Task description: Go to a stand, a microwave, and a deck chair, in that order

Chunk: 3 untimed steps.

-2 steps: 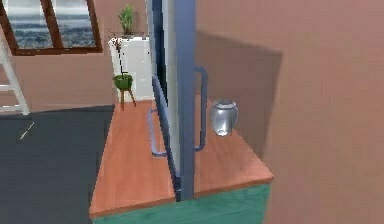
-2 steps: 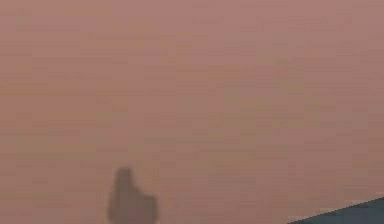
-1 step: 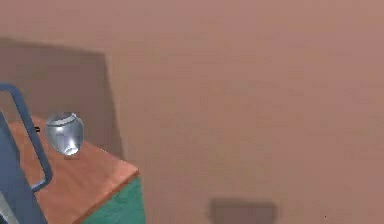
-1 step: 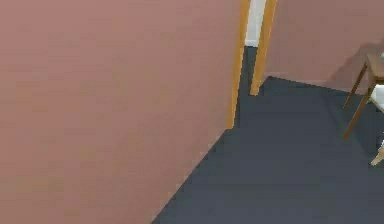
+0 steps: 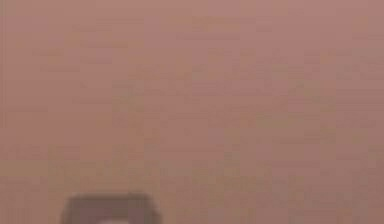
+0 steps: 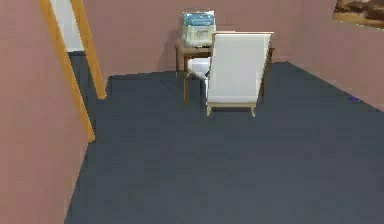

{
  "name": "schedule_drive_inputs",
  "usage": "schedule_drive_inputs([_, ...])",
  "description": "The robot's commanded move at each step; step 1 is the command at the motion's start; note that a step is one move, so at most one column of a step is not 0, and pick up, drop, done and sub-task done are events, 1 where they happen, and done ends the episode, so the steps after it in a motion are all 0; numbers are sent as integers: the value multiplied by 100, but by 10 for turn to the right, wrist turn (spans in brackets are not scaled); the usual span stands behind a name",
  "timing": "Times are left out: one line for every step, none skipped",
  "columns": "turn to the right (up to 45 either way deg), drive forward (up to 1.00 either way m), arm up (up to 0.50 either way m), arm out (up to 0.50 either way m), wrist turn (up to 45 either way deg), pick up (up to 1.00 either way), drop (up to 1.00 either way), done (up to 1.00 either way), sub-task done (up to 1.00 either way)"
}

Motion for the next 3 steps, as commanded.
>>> schedule_drive_inputs([450, 0, 0, 0, 0, 0, 0, 0, 0])
schedule_drive_inputs([330, 0, 0, 0, 0, 0, 0, 0, 0])
schedule_drive_inputs([0, 100, 0, 0, 0, 0, 0, 0, 0])
